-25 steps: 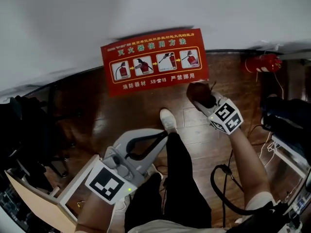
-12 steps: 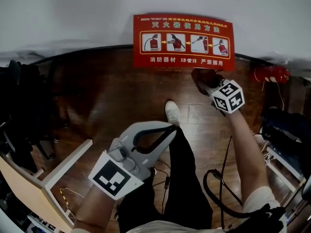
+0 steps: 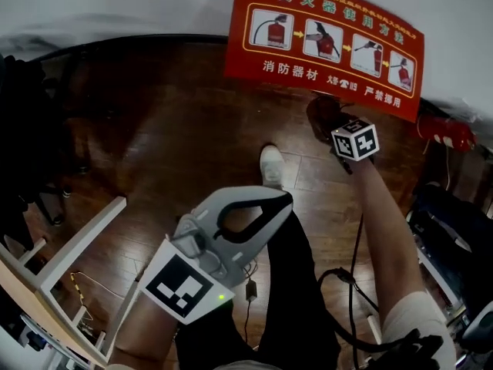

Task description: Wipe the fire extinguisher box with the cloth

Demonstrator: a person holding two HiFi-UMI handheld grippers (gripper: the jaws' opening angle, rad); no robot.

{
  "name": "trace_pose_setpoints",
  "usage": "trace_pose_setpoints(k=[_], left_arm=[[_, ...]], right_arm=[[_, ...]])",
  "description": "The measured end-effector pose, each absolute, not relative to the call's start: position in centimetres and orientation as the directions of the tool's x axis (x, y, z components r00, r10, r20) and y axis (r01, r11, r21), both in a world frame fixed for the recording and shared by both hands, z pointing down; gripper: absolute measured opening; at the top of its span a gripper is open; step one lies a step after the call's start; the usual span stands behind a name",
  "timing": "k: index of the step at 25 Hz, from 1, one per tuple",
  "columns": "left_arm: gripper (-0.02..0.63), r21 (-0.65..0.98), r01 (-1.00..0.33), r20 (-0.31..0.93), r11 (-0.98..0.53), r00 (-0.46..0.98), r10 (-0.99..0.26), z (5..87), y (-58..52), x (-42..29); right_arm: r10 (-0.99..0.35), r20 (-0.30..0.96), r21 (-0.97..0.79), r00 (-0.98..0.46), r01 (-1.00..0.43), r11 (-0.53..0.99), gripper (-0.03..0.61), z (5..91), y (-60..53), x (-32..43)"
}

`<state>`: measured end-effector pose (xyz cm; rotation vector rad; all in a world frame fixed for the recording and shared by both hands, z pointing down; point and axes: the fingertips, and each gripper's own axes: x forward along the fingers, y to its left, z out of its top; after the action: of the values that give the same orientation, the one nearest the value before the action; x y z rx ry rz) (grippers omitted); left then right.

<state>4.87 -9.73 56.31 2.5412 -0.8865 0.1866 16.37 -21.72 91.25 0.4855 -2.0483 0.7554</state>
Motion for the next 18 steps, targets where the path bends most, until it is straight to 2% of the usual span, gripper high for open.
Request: trace_pose_setpoints(k=[5, 8, 18], left_arm=[[0.0, 0.36, -0.633, 0.282, -0.686, 0.774, -0.567, 59.3, -9.3, 4.3], [0.0, 0.357, -0.641, 0.272, -0.679, 0.767, -0.581, 59.5, -9.3, 3.7], [0.0, 0.343, -0.659, 0.229, -0.669, 0.75, -0.621, 54.5, -7.4, 0.9]], right_arm=[[-0.003, 0.872, -0.337, -0.49, -0.606, 0.721, 0.054, 96.2, -21.3, 16.5], [-0.008, 0.874, -0.333, -0.487, -0.609, 0.72, 0.054, 96.0, -20.9, 16.0], [-0.11, 0.783, -0.309, -0.613, -0.535, 0.786, 0.054, 78.2, -18.4, 9.9]])
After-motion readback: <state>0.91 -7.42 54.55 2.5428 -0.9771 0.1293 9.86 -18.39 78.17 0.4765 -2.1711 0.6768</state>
